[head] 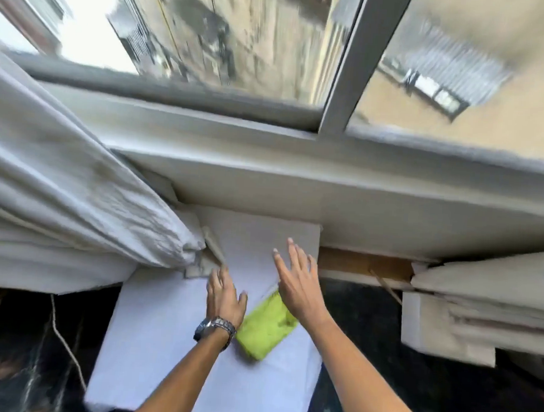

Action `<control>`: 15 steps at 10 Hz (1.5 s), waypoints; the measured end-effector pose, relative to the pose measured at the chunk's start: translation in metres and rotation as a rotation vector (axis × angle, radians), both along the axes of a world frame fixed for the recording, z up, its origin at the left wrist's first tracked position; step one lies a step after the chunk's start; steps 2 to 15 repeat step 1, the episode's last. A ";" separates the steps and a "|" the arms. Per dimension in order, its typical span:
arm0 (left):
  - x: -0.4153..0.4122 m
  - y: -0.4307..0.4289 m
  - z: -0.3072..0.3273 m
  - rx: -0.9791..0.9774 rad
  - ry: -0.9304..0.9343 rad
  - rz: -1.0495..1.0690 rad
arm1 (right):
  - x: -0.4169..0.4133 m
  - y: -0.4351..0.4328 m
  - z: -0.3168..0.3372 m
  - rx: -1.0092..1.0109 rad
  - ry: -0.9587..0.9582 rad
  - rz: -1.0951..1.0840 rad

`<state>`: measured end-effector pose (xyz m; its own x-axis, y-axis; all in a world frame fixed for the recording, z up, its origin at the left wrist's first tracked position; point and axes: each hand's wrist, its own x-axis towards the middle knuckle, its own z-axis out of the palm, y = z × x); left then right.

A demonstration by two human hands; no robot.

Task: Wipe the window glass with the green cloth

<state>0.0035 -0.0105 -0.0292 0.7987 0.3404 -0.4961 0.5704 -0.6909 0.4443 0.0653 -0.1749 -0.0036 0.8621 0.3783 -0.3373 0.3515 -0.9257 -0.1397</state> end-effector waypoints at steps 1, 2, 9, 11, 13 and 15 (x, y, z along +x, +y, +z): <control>0.092 0.027 0.133 0.255 -0.562 -0.087 | 0.089 0.031 0.147 0.227 -0.450 0.161; 0.092 0.027 0.133 0.255 -0.562 -0.087 | 0.089 0.031 0.147 0.227 -0.450 0.161; 0.092 0.027 0.133 0.255 -0.562 -0.087 | 0.089 0.031 0.147 0.227 -0.450 0.161; 0.092 0.027 0.133 0.255 -0.562 -0.087 | 0.089 0.031 0.147 0.227 -0.450 0.161; 0.092 0.027 0.133 0.255 -0.562 -0.087 | 0.089 0.031 0.147 0.227 -0.450 0.161; 0.092 0.027 0.133 0.255 -0.562 -0.087 | 0.089 0.031 0.147 0.227 -0.450 0.161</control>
